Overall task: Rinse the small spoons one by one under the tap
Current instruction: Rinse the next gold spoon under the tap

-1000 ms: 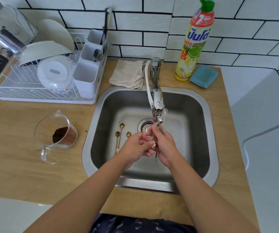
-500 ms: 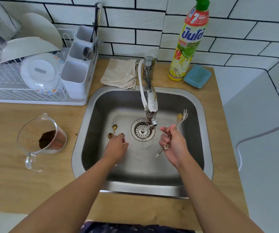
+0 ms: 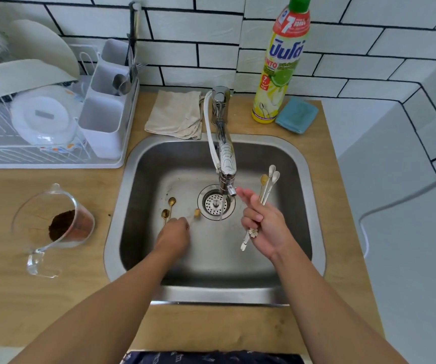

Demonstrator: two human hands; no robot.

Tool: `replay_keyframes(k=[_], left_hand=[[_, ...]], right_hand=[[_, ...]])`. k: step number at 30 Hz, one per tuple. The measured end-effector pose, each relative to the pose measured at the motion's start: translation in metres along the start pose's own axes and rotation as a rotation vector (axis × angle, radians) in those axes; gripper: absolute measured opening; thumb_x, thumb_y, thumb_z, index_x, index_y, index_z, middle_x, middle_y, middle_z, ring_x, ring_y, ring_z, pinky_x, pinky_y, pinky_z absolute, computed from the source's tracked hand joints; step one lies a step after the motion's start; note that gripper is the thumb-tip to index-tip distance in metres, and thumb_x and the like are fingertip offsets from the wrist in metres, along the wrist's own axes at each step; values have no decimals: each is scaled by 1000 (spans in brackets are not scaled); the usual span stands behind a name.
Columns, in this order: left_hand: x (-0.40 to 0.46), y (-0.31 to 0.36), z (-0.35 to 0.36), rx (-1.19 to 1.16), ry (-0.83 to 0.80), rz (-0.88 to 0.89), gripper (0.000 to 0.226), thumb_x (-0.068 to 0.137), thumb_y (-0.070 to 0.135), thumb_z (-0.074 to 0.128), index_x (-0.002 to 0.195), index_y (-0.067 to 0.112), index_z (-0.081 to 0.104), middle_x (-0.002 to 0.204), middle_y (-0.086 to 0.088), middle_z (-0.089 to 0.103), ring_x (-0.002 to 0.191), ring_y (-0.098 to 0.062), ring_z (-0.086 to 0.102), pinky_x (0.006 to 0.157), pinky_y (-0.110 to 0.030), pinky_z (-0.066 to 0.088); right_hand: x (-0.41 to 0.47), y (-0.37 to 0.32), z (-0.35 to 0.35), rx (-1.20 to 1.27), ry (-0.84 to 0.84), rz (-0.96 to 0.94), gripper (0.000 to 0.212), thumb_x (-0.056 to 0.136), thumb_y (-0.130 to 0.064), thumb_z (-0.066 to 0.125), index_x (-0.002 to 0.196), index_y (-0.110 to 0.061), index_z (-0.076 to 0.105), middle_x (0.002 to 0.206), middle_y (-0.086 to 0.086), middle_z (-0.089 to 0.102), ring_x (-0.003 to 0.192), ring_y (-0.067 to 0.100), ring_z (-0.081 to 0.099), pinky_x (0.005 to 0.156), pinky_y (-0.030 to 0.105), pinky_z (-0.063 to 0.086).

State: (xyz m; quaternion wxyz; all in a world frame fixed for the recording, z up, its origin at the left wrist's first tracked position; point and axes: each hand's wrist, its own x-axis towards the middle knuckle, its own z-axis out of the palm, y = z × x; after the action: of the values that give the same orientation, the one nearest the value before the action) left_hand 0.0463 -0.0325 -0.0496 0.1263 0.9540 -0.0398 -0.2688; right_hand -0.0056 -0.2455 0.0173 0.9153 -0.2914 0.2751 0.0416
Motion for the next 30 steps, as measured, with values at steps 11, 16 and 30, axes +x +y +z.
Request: replay_keyframes(k=[11, 16, 30], left_hand=[[-51, 47, -18, -681, -83, 35, 9, 100, 22, 49, 95, 24, 56, 82, 0, 72, 45, -5, 58, 46, -14, 41], [-53, 56, -22, -851, -39, 5, 17, 102, 30, 51, 94, 26, 65, 76, 2, 72, 49, -6, 57, 53, -23, 44], [-63, 68, -23, -857, 68, 15, 14, 99, 18, 53, 89, 19, 62, 77, -5, 72, 41, -14, 59, 35, -20, 37]], right_hand=[[18, 35, -4, -335, 365, -18, 11, 97, -25, 71, 102, -15, 67, 100, 8, 76, 38, 4, 28, 36, 20, 24], [14, 44, 6, -485, 327, 4, 26, 89, -30, 81, 107, -14, 72, 90, 1, 79, 42, 7, 30, 38, 22, 27], [15, 37, 21, -745, 227, -72, 16, 101, -26, 60, 96, -18, 73, 87, -8, 81, 40, 3, 41, 42, 22, 33]])
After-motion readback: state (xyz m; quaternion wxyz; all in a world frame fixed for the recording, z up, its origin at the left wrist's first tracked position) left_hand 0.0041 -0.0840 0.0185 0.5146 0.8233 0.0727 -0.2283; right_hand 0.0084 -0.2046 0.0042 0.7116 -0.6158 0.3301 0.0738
